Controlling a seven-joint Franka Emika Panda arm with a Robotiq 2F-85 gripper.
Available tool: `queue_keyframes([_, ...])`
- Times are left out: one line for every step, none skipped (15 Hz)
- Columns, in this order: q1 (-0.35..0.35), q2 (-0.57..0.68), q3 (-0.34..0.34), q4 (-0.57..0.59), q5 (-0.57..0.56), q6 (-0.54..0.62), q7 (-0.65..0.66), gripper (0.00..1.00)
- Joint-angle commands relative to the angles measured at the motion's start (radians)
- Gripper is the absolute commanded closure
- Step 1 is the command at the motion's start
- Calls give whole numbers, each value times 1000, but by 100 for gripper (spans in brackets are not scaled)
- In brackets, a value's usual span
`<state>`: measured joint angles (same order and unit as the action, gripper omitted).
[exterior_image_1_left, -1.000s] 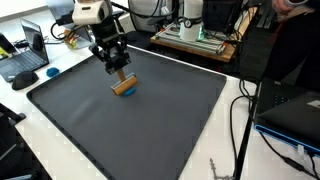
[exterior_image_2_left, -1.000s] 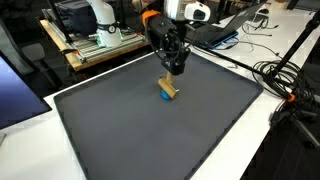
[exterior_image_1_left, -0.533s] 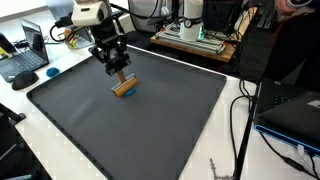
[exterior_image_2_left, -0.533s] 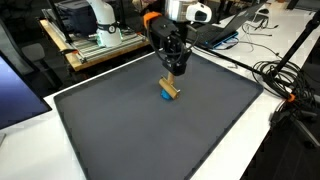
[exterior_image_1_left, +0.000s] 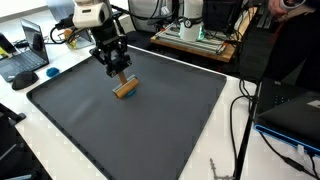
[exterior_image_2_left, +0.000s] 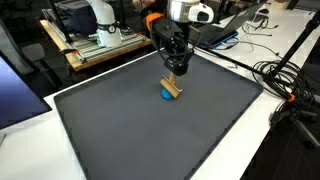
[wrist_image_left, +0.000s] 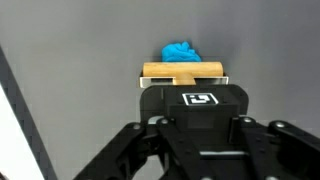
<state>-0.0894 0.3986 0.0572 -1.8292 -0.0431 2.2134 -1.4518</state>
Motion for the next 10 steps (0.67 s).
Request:
queue_keyframes([-10,60,-6,24,5,9,3,79])
queue_keyframes([-7,60,-14,24,-7,12,16,79])
queue_keyframes([-6,60,-19,23,-15,12,25,79])
queue_keyframes([-6,60,-24,23,-21,12,32,79])
queue_keyframes([-4,60,-29,22,-31,13,42,79])
queue_keyframes([-2,61,-32,21,-36,13,50,79])
queue_keyframes([-1,61,-35,20,-42,13,58,79])
queue_keyframes([0,61,-38,20,-49,13,67,79])
queue_keyframes([0,62,-39,19,-51,14,72,79])
queue_keyframes([1,62,-42,18,-56,15,78,79])
